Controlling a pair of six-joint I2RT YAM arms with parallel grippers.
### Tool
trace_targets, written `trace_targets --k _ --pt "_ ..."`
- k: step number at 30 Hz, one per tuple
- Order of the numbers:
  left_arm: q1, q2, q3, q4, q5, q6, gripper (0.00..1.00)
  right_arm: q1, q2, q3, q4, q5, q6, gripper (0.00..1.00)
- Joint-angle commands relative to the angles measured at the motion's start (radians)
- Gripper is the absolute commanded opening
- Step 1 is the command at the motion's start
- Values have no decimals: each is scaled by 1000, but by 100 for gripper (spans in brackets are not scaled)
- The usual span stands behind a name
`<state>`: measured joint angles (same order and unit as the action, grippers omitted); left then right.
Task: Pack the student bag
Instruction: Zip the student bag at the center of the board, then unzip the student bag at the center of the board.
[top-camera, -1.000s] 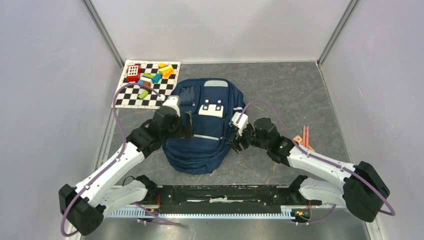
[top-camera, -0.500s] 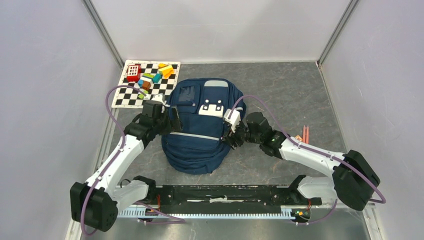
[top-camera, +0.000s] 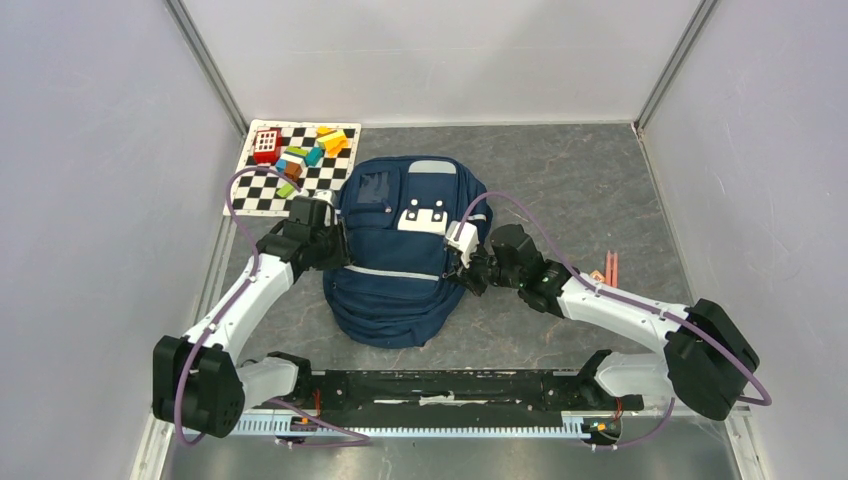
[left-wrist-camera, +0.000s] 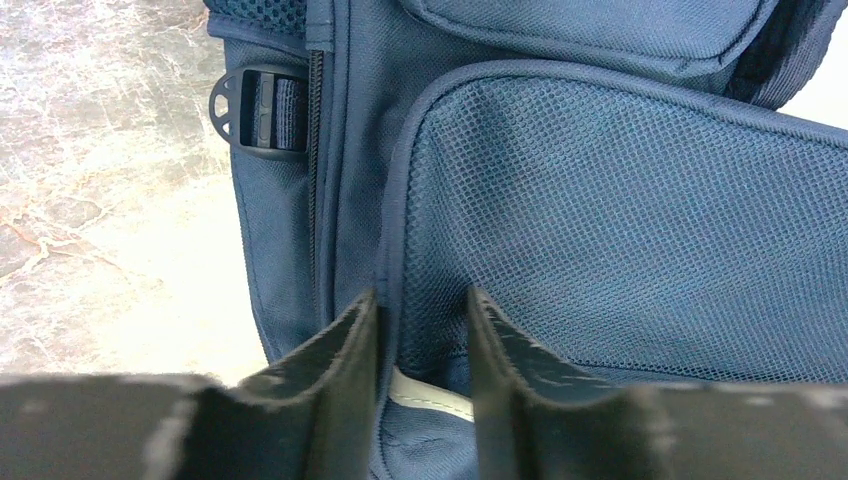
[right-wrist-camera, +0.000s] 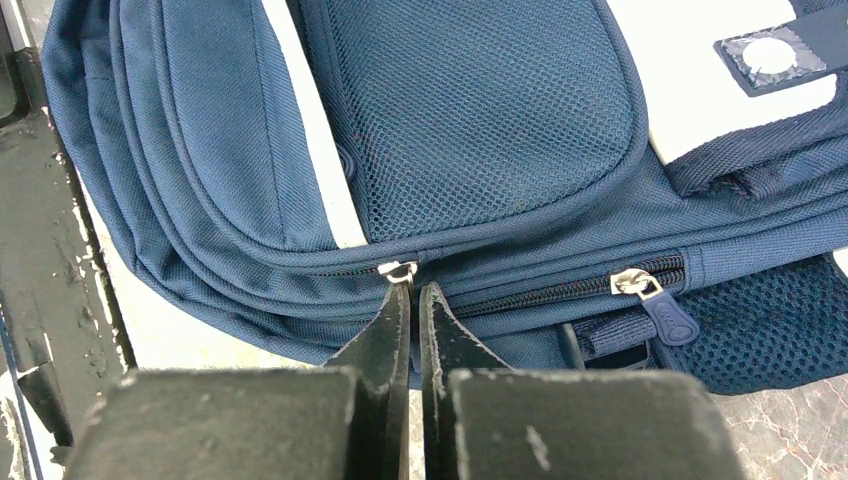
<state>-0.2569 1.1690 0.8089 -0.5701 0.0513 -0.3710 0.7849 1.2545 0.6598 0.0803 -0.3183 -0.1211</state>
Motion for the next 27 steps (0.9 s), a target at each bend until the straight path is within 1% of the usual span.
trace_targets --k 1,3,5,7,8,12,19,24,27 --pt "-10 10 6 2 77 30 33 5 -11 6 21 -19 -3 0" --pt "-10 5 0 9 80 23 21 13 -28 -8 17 -12 3 0" --pt "-10 7 -4 13 93 19 12 31 -44 -17 4 9 15 0" --pt "-10 15 -6 18 109 15 4 66 -58 -25 -7 46 28 0" --pt "-10 19 -6 18 114 12 2 89 -65 -30 -10 69 36 0" --pt "-10 21 -7 18 118 10 2 185 -76 -40 -30 163 83 0" --pt "-10 -12 -19 35 95 -5 2 319 -34 -41 -35 249 187 0" --pt "-10 -35 -9 27 82 10 2 370 -16 -27 -77 393 218 0" --pt "-13 -109 -27 68 88 27 2 374 -38 -31 -127 444 242 0"
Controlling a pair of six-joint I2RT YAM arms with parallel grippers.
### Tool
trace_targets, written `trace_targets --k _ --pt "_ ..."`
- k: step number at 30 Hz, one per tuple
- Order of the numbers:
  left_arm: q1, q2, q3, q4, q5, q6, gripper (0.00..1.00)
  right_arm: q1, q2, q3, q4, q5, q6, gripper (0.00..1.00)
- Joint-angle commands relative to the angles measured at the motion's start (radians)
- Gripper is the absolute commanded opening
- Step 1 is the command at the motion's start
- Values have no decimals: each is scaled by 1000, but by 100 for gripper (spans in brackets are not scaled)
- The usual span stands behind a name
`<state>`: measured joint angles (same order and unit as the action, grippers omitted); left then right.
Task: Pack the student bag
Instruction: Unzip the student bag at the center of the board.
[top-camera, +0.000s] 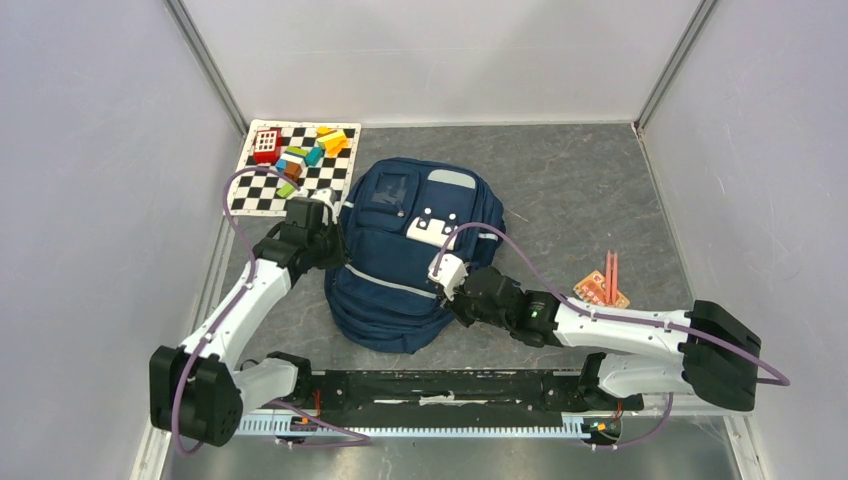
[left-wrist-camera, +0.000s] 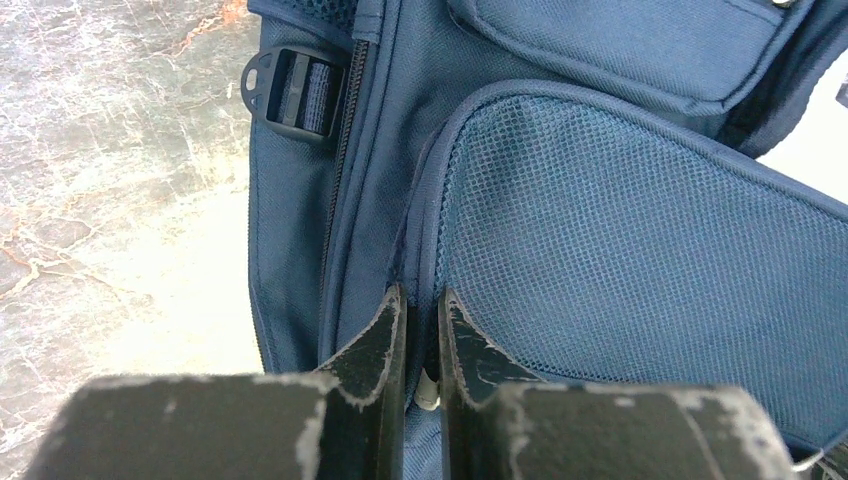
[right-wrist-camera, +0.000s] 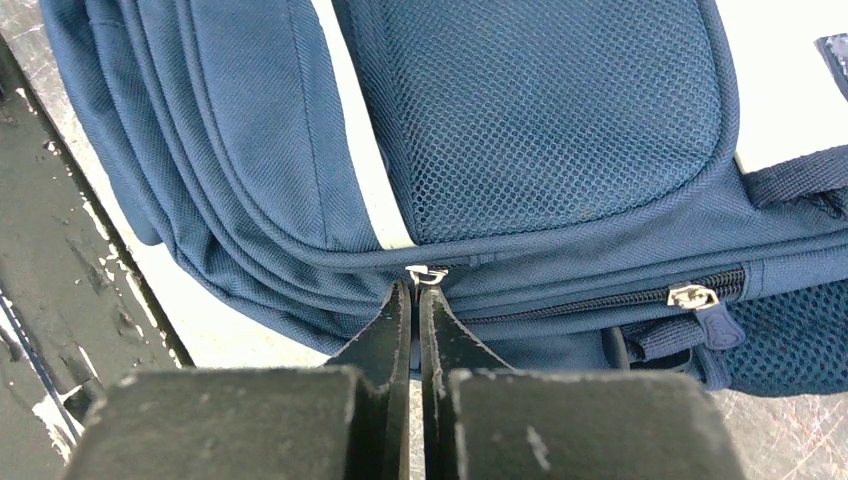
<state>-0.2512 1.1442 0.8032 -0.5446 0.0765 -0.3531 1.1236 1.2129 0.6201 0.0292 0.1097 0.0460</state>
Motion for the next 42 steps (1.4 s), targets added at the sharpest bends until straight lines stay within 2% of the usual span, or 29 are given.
trace_targets --k 1,6,11,20,25,28,34,39,42 --pt "-20 -105 -29 56 63 12 2 38 -8 7 -85 18 78 0" --pt "-24 -133 -47 75 59 -9 2 94 -60 -23 -85 -28 89 0" --pt "-31 -123 -50 84 65 -26 2 174 -17 -47 -37 -14 125 0" --pt "-64 -151 -81 95 46 -71 2 334 126 55 127 190 270 0" --pt "-72 -173 -106 101 33 -97 2 373 218 135 224 278 345 0" --pt "-76 -181 -115 102 34 -103 2 389 275 180 285 293 333 0" --pt "-83 -209 -135 97 46 -121 2 380 374 267 271 420 272 0" --pt "-90 -239 -157 90 72 -148 2 275 388 218 252 449 283 0" --pt "-138 -241 -168 100 80 -173 2 204 367 164 237 452 267 0"
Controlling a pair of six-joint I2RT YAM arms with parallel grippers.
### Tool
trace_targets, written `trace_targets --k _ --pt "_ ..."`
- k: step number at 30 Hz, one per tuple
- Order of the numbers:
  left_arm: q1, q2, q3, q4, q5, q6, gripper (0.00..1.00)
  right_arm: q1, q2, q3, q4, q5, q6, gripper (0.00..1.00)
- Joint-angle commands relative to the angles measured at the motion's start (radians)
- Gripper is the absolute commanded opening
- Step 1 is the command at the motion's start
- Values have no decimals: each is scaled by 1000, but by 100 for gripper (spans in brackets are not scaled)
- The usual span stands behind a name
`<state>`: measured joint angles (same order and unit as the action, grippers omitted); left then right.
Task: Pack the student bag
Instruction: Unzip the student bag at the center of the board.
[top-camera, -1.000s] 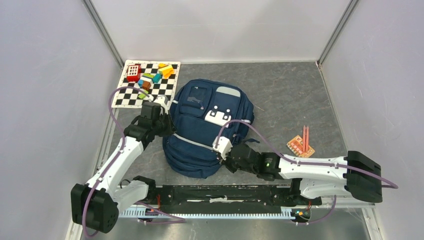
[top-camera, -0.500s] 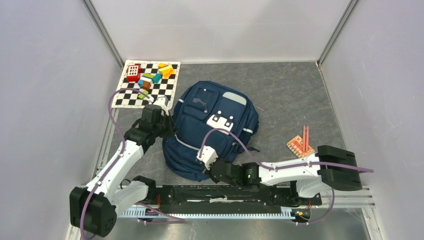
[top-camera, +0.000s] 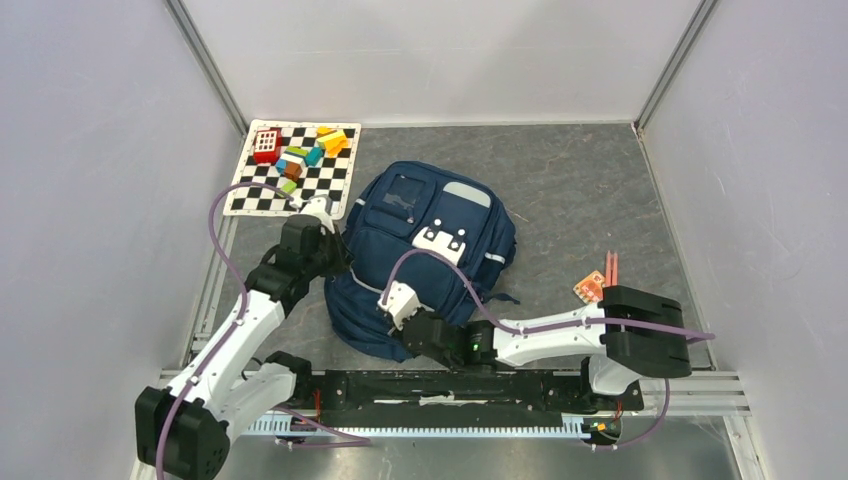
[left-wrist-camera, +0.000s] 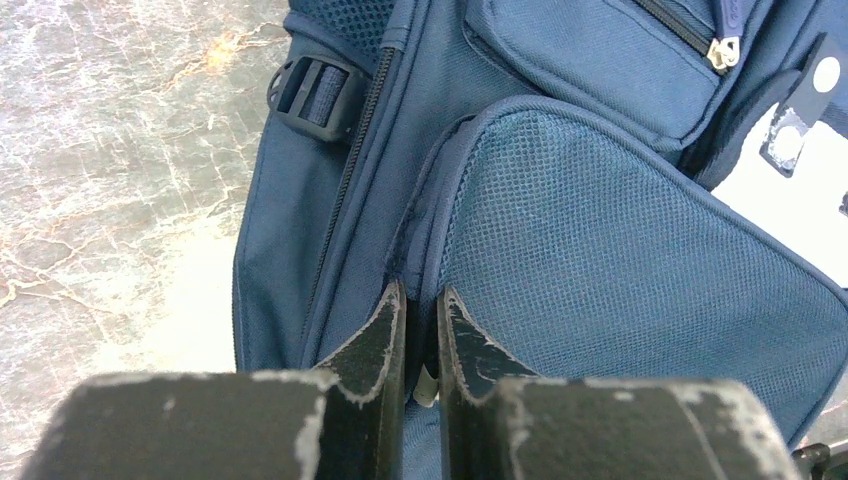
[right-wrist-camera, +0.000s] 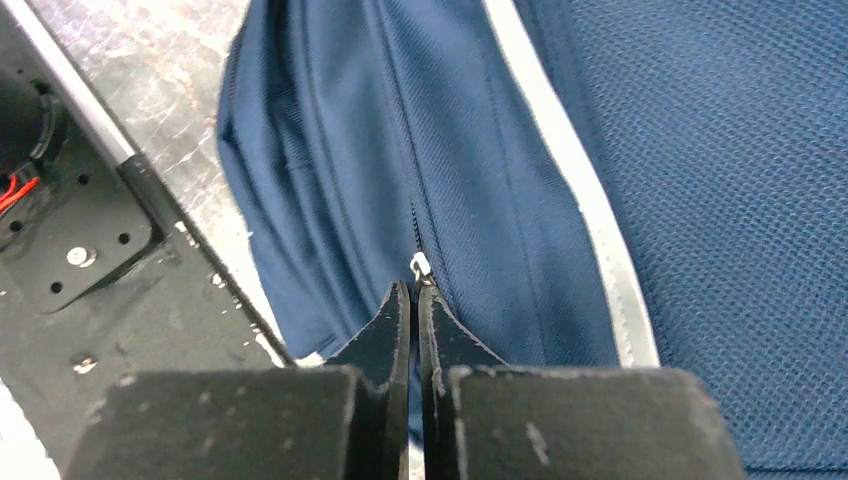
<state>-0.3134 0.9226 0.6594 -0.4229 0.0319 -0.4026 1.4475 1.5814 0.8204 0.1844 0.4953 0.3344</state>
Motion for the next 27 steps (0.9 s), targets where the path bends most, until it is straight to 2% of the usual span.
trace_targets --k 1,7,14,19,24,27 --pt "-104 -18 -28 -13 111 -132 2 -140 -17 -57 72 67 -26 0" --pt "-338 30 -29 54 13 -227 2 -262 -153 -198 23 120 -70 0" --pt "-509 90 -6 169 -56 -352 2 -384 -309 -297 -32 125 -179 0" --pt "-547 143 -5 229 -77 -373 2 -401 -343 -273 -82 5 -246 0" --pt "-548 153 -13 262 -104 -401 2 -395 -313 -212 -152 -275 -247 0" --pt "-549 142 -26 275 -136 -430 2 -336 -283 -172 -207 -327 -245 0"
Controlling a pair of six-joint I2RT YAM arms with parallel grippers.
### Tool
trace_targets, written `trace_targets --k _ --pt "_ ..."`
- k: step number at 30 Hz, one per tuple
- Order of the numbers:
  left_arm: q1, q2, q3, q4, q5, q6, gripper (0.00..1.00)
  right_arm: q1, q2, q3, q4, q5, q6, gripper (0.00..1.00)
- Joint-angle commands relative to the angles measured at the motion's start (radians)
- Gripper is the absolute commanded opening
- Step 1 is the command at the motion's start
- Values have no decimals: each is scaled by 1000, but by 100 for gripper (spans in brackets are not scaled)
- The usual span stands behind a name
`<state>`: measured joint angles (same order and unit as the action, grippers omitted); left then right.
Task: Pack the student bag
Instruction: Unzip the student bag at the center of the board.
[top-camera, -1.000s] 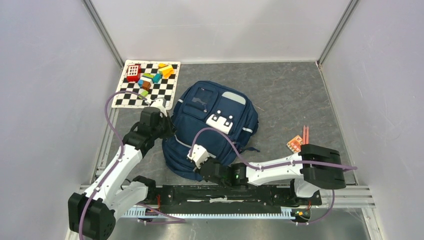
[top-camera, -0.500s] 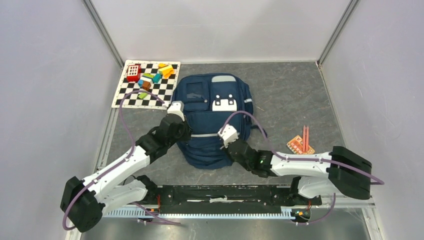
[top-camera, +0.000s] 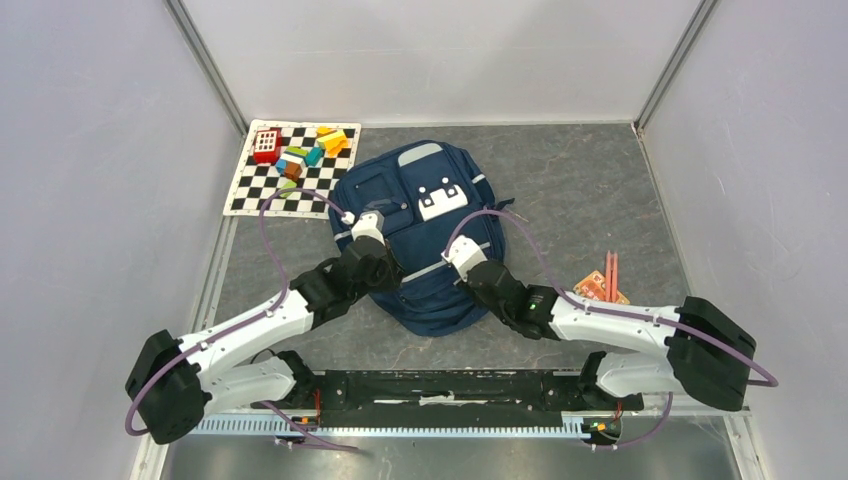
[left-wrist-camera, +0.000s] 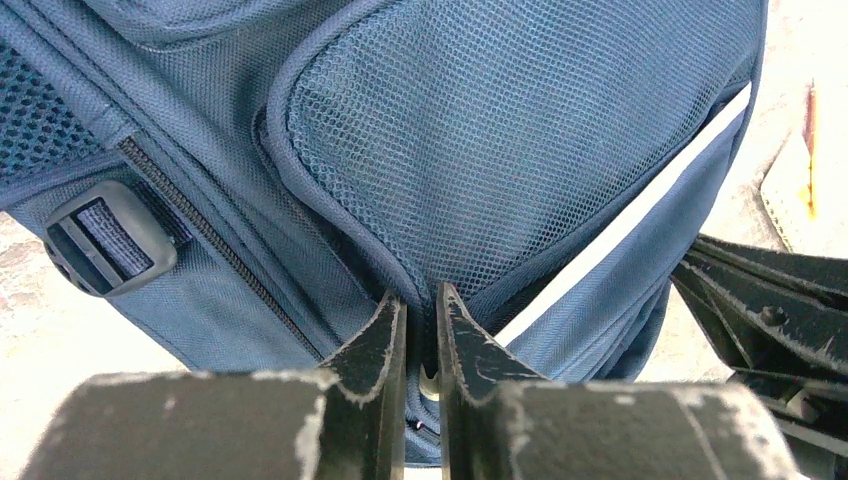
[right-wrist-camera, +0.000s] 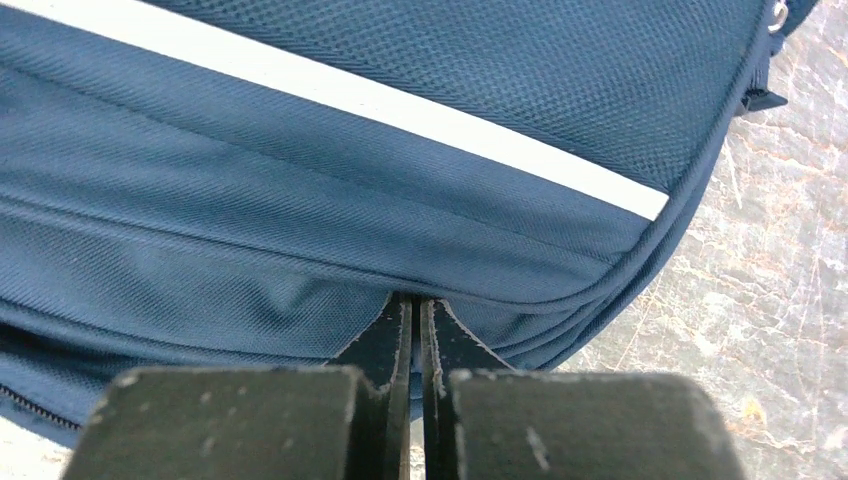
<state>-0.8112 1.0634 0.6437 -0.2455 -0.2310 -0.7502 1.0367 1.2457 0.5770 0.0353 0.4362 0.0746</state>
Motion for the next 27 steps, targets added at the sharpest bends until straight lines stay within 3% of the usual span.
trace_targets --k 1,5,10,17,23,25,27 --pt "-51 -5 -18 104 119 -92 2 105 63 88 -83 -250 17 0" --pt "-52 -33 -49 133 99 -123 2 204 90 133 -91 -231 50 0" --pt "-52 -51 -68 137 89 -143 2 273 140 160 70 -222 115 0" --pt "-55 -65 -75 137 91 -156 2 289 266 270 171 -218 126 0" --pt "-55 -88 -94 127 100 -145 2 287 294 267 220 -157 118 0" --pt "-55 -103 -86 89 83 -113 14 287 288 256 223 -141 124 0" --pt "-54 -124 -74 45 45 -74 36 287 275 237 227 -130 133 0"
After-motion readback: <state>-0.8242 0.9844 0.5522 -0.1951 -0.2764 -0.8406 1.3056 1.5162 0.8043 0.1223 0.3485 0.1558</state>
